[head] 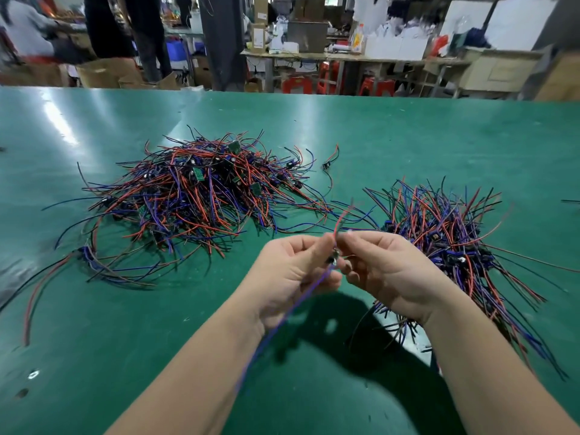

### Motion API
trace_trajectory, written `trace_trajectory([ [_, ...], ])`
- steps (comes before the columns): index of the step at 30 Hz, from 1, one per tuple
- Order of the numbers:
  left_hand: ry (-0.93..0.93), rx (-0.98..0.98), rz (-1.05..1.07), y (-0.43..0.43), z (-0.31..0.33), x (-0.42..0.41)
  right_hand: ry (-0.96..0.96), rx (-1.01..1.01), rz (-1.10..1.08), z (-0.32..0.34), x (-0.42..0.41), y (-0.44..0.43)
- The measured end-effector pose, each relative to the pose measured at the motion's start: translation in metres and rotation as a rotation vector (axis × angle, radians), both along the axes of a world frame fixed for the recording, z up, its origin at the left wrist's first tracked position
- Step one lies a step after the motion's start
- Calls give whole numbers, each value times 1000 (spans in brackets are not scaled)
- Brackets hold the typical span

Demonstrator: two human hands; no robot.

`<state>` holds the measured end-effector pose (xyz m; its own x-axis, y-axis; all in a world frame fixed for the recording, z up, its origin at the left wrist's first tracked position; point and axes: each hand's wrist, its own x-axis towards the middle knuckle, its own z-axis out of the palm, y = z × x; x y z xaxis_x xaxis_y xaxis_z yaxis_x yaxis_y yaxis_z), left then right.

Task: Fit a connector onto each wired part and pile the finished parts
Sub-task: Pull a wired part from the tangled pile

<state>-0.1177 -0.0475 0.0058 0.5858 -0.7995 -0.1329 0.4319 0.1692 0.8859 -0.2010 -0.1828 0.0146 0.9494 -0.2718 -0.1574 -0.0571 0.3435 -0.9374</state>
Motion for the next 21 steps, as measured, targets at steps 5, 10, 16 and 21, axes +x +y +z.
trace_trajectory([
  [5, -33, 125, -58, 0, -4, -2, 42, -11, -41, -5, 1, -1],
  [10, -57, 150, -53, -2, -5, -5, 101, 21, -210, 0, 0, -4],
  [16, -157, 218, -237, 1, -11, -11, 36, 24, -604, 8, -10, -35],
  [21, -207, 219, -370, 1, -13, -14, 6, -21, -703, 3, -11, -43],
])
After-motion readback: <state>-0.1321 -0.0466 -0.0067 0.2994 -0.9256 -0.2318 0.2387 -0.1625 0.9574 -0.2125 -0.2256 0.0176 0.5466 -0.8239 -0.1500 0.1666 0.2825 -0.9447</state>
